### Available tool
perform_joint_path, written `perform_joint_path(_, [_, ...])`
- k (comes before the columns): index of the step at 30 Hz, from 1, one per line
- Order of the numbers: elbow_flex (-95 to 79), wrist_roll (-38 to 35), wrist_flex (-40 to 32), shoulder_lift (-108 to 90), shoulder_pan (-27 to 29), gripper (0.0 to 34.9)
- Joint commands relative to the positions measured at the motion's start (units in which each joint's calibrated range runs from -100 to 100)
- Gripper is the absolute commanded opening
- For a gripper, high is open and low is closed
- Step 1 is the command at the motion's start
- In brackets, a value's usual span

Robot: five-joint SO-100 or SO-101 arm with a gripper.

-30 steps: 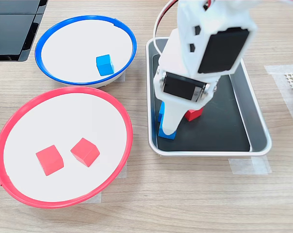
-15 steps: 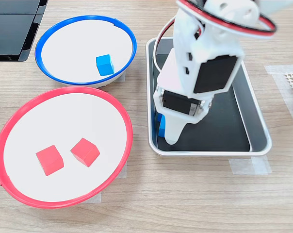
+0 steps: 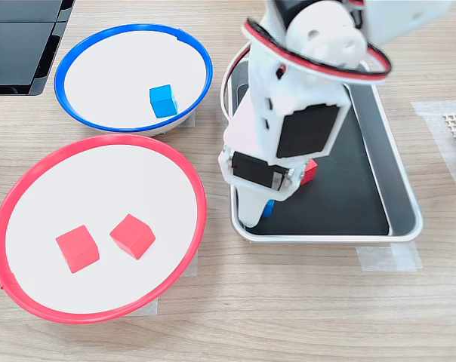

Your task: Resolve any anomalies and move all blocks to matching dishes

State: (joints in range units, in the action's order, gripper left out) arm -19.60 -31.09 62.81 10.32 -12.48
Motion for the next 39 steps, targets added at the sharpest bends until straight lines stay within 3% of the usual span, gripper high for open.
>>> perform_joint_path(1, [2.2, 0.0, -0.2, -0.2, 0.2, 0.3])
perform_joint_path(4, [1.3, -0.2, 0.7, -1.4, 0.3, 0.2])
perform_joint_path(10, [3.1, 0.0, 10.5, -7.6, 0.9, 0.1])
perform_joint_path(15, [13.3, 3.7, 14.8, -10.2, 7.4, 0.1])
perform_joint_path(20, [24.5, 8.3, 2.3, -1.3, 18.0, 0.1])
perform_joint_path(26, [33.1, 10.2, -10.3, 10.3, 22.8, 0.1])
perform_joint_path(31, [36.0, 8.4, -14.1, 16.0, 25.0, 0.2])
perform_joint_path(32, [35.9, 7.8, -14.2, 16.6, 25.3, 0.7])
perform_joint_path(34, [35.0, 7.1, -14.0, 16.9, 25.6, 9.7])
perform_joint_path(35, [34.9, 7.0, -13.7, 16.9, 25.6, 11.6])
perform_joint_path(37, [34.9, 6.9, -13.2, 16.7, 25.5, 14.9])
perform_joint_path(39, [35.7, 7.2, -12.7, 16.4, 25.4, 15.3])
